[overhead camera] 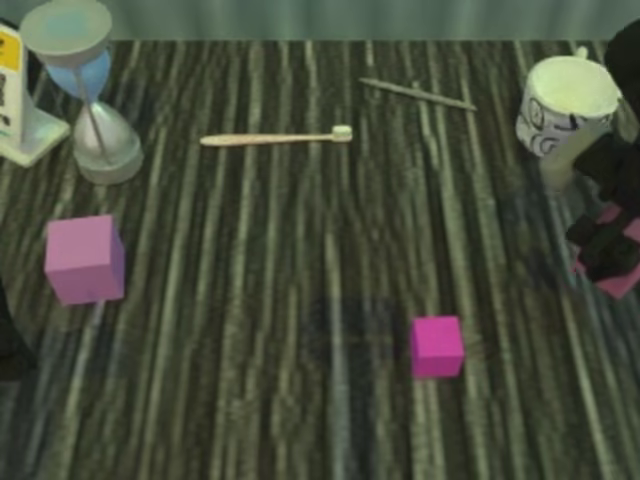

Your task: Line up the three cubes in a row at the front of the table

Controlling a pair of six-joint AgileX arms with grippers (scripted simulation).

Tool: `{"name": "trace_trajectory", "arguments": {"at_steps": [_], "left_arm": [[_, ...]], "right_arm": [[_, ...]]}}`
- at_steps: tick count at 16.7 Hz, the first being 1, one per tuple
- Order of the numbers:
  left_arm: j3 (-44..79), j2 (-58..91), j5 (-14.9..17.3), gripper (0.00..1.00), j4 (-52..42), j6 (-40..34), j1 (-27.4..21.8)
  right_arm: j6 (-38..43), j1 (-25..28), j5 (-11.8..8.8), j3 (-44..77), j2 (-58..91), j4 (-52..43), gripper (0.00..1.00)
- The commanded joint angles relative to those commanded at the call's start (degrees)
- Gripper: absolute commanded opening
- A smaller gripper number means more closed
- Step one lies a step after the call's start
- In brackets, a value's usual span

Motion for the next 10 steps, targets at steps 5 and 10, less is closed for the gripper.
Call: {"name": "trace_trajectory", "arguments": {"at_steps": [5, 10], "left_arm": [[0.0, 0.0, 0.0, 1.0, 0.0, 0.0, 0.0], [0.0, 0.0, 0.0, 1.0, 0.0, 0.0, 0.0]], "right_arm": [[0.1, -0.2, 0.0, 1.0, -0.8, -1.6, 0.0], [6.2, 3.2, 0.1, 3.2, 0.5, -2.6, 0.0]]}}
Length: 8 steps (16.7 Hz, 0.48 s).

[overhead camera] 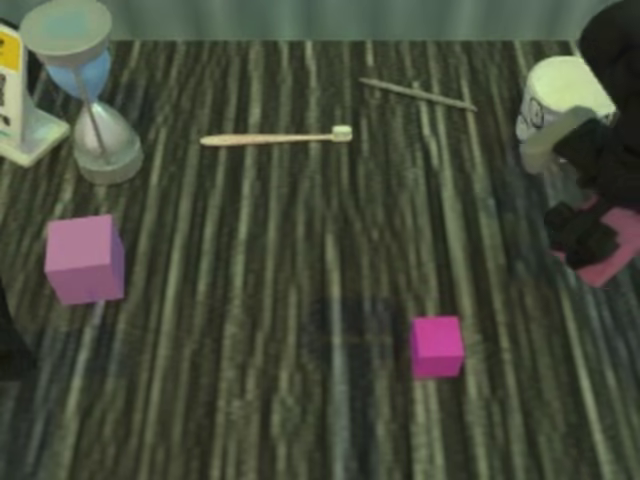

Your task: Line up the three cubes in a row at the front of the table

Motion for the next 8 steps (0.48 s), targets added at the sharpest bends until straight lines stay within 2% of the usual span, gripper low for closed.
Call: {"name": "trace_trajectory", "arguments": {"at_steps": [4, 8], "left_arm": [[0.0, 0.0, 0.0, 1.0, 0.0, 0.0, 0.0], [0.0, 0.0, 0.0, 1.0, 0.0, 0.0, 0.0]], "right_arm": [[14.8, 6.9, 0.2, 3.6, 2.4, -2.2, 0.0], [35.6, 15.8, 0.4, 7.4, 4.8, -4.7, 0.0]]}}
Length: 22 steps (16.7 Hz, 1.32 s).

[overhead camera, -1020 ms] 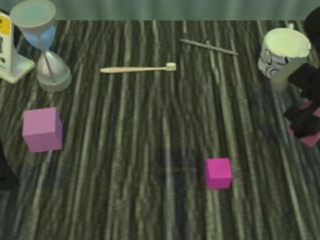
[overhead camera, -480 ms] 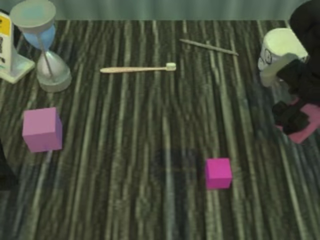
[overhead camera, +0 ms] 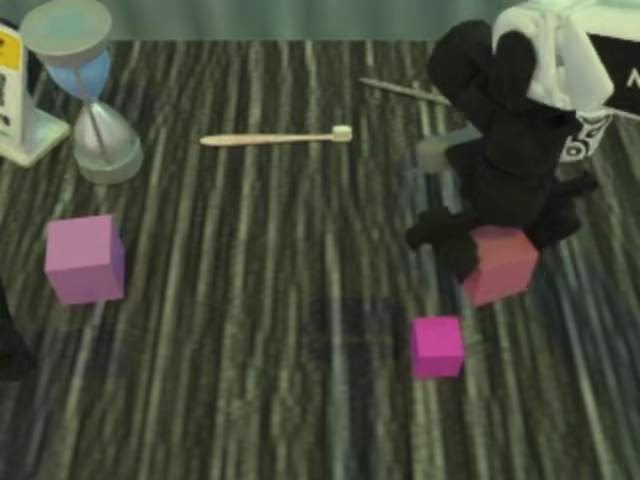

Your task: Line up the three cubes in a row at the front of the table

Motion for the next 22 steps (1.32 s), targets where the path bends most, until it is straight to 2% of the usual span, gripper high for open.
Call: {"name": "trace_trajectory", "arguments": {"at_steps": [5, 9, 16, 22], "left_arm": [[0.0, 0.0, 0.0, 1.0, 0.0, 0.0, 0.0], [0.0, 0.0, 0.0, 1.0, 0.0, 0.0, 0.0], [0.0, 0.0, 0.0, 1.0, 0.0, 0.0, 0.0], [0.0, 0.0, 0.0, 1.0, 0.0, 0.0, 0.0]], "right_arm": [[24.7, 10.6, 0.3, 3.9, 1.5, -2.1, 0.0], [35.4, 16.0, 0.6, 5.7, 1.3, -2.6, 0.0], [37.1, 16.7, 0.6, 5.7, 1.2, -2.3, 0.0], [37.4, 17.0, 0.7, -1.2, 3.9, 7.5, 0.0]]}}
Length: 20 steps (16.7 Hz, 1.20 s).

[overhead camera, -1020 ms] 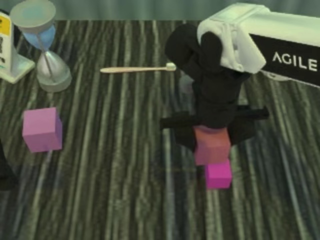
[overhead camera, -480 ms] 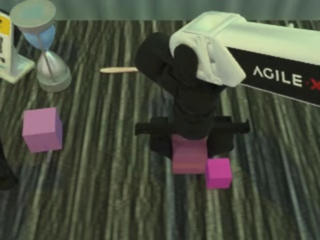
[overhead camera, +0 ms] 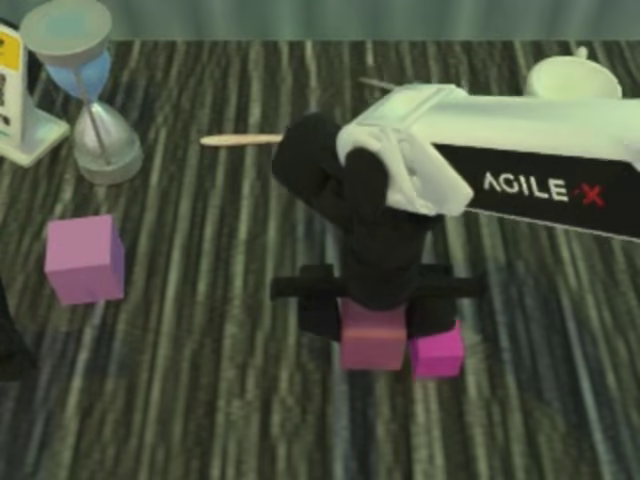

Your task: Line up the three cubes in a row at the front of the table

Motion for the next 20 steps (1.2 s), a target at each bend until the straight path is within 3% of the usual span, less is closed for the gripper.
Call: {"name": "trace_trajectory", "arguments": {"at_steps": [7, 20], "left_arm": [[0.0, 0.0, 0.0, 1.0, 0.0, 0.0, 0.0], [0.0, 0.0, 0.0, 1.0, 0.0, 0.0, 0.0]], "right_arm": [[0.0, 0.3, 0.1, -2.9, 1.3, 4.1, 0.0], [0.0, 0.3, 0.1, -2.9, 1.3, 4.1, 0.98]]}}
